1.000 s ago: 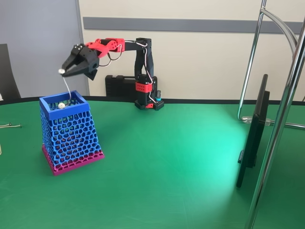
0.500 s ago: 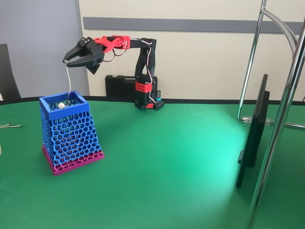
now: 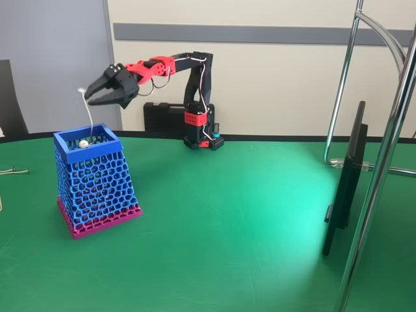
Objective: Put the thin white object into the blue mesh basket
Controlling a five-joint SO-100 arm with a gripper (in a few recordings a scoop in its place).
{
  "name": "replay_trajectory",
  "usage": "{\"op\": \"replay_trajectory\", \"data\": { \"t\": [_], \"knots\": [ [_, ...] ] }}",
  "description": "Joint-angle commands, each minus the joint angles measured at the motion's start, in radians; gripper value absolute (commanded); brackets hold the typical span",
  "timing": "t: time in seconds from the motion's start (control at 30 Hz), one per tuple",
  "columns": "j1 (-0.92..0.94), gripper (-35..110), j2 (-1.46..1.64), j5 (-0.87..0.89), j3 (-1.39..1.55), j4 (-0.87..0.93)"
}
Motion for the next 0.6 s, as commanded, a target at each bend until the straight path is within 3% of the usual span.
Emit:
{"op": "replay_trajectory", "data": {
  "t": [0.0,0.13,0.37,0.57],
  "knots": [
    [0.006,12,0.071,-0.048,0.046,-0.055],
    [0.005,12,0.118,-0.067,0.084,-0.055],
    [-0.029,12,0.184,-0.067,0.044,0.11],
    [-0.126,12,0.288,-0.193,0.133,0.155]
  ]
}}
